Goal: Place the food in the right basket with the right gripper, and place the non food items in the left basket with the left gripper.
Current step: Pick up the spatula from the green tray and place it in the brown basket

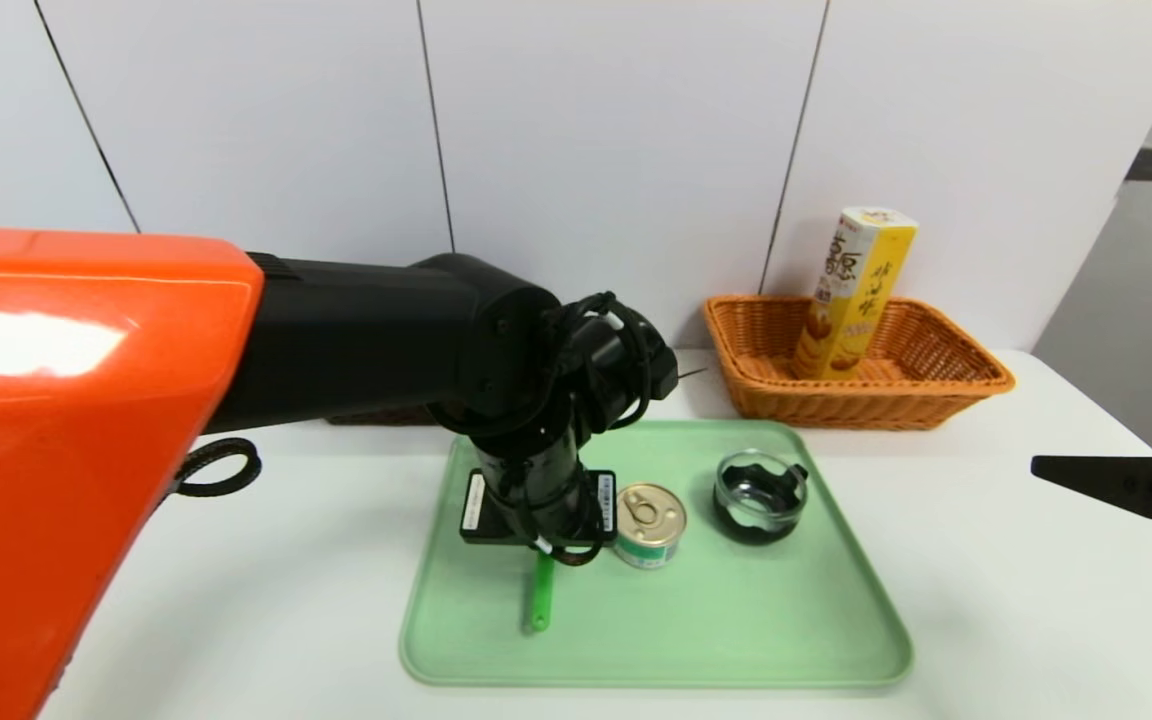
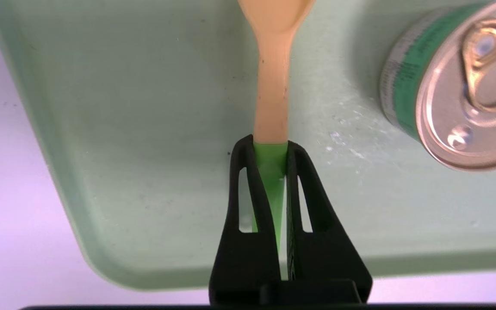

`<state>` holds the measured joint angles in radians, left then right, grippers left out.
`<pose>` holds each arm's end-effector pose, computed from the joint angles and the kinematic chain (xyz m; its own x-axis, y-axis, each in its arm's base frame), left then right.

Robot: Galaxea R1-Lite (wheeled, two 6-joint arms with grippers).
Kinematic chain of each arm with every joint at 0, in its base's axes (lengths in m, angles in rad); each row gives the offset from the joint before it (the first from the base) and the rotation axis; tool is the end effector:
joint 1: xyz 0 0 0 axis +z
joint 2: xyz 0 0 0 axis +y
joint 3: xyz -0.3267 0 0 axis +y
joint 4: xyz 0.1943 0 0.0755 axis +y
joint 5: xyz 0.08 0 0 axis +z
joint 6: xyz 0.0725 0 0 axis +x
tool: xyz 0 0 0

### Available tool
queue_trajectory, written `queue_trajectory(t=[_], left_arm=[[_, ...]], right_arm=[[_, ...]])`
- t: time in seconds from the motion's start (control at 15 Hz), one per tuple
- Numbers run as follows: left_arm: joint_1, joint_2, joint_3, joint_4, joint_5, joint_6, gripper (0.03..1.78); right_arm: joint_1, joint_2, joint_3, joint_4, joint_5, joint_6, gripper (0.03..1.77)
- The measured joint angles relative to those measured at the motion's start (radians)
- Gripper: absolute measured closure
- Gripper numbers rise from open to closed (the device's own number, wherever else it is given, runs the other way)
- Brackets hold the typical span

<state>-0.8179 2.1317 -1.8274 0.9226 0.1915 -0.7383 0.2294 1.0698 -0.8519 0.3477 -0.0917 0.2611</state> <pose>0.3060 -0.3063 0.1481 0.3652 -0.1114 -0.9242 0.0641 0.9935 -0.0944 0.1745 0.0339 0.2367 0.8395 0.1020 -0.5337 -0.0113 0.9853 0.1705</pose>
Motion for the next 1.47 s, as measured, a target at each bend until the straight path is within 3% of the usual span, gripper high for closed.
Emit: queue_trajectory(t=[0.2, 0.4, 0.53, 0.67, 0.87, 1.27, 1.47], left_arm=[[-0.010, -0.066, -0.024, -0.006, -0.010, 0.048, 1.70], [-0.013, -0.156, -0.091, -0.018, -0.127, 0.069, 1.70], [0.016, -0.223, -0.118, -0.097, -0.179, 0.088, 1.70], [0.085, -0.278, -0.126, -0.207, -0.172, 0.113, 1.70], [0.223, -0.312, -0.128, -0.311, -0.112, 0.114, 1.70], [0.470, -0.219, -0.125, -0.327, -0.108, 0.072, 1.70], [0.541, -0.139, -0.126, -0.351, -0.140, 0.064, 1.70]], right_arm=[[-0.001, -0.013, 0.012, 0.000, -0.001, 0.000, 0.10], [-0.001, -0.021, 0.014, 0.000, -0.003, 0.000, 0.10], [-0.001, -0.028, 0.012, 0.000, 0.001, -0.007, 0.10], [-0.001, -0.035, 0.013, 0.000, 0.001, -0.040, 0.10], [0.000, -0.038, 0.019, 0.000, 0.003, -0.046, 0.10], [0.000, -0.036, 0.022, -0.013, 0.011, -0.053, 0.10], [0.000, -0.032, 0.063, -0.133, 0.011, -0.054, 0.10]])
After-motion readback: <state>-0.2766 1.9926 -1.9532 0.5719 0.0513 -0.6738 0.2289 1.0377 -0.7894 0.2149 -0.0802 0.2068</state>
